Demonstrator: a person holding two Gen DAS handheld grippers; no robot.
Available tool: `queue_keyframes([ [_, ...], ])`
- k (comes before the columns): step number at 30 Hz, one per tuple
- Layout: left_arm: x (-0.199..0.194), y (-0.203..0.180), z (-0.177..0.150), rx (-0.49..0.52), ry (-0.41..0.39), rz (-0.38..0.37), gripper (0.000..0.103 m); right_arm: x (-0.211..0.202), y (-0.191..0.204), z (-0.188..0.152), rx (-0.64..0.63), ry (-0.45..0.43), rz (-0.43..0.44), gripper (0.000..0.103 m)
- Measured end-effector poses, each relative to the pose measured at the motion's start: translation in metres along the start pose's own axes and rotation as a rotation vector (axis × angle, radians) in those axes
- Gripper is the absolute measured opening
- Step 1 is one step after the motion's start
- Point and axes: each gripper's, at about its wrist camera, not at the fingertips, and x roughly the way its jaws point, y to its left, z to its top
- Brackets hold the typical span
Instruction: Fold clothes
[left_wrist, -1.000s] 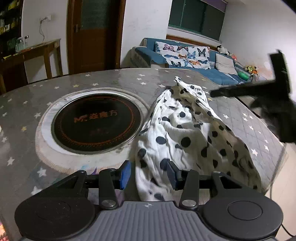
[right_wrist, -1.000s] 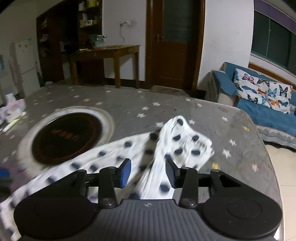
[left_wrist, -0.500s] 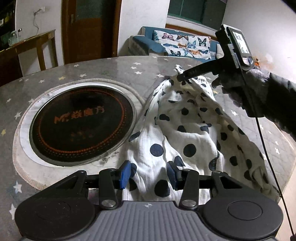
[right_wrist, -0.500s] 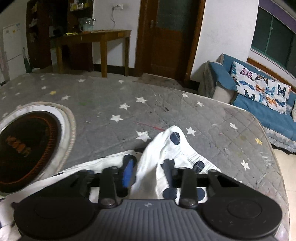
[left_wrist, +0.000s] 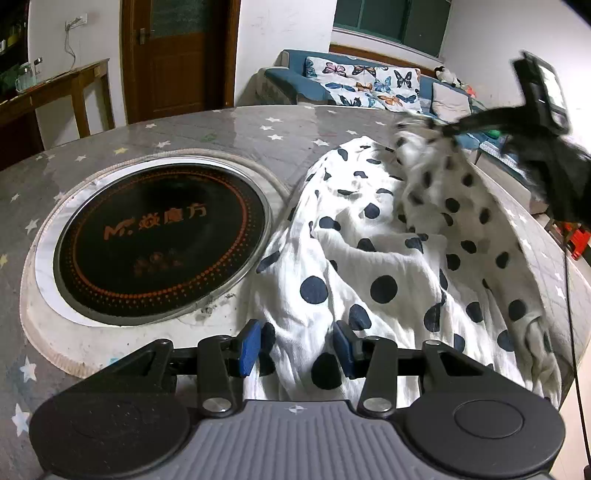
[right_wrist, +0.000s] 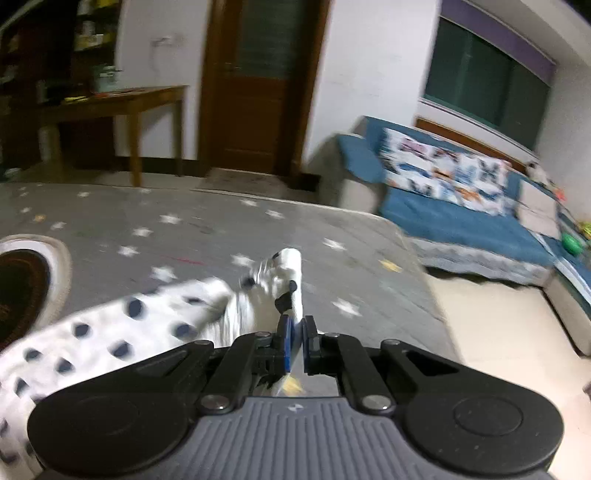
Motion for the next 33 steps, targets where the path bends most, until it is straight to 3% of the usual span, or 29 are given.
queue_keyframes([
  [8, -0.001, 0.001, -0.003, 0.012, -0.005, 0.014, 0.046, -0.010, -0.047, -0.049, 0.058, 0.134, -0.151, 0.012],
  [11, -0.005, 0.003, -0.004, 0.009, -0.012, 0.024, 0.049, -0.017, -0.046, -0.051, 0.065, 0.121, -0.170, 0.019],
  [16, -0.010, 0.007, -0.006, 0.001, -0.023, 0.042, 0.051, -0.025, -0.020, -0.028, 0.048, 0.061, -0.002, 0.031],
  [21, -0.015, 0.010, -0.011, -0.003, -0.025, 0.043, 0.054, 0.004, 0.036, -0.007, -0.007, 0.096, 0.197, 0.034],
  [29, -0.014, 0.013, -0.019, 0.010, 0.003, 0.002, 0.053, 0.064, 0.077, 0.005, -0.057, 0.218, 0.256, 0.036],
  [33, -0.009, 0.014, -0.022, 0.017, 0.016, -0.020, 0.047, 0.075, 0.086, 0.009, -0.040, 0.225, 0.268, 0.040],
])
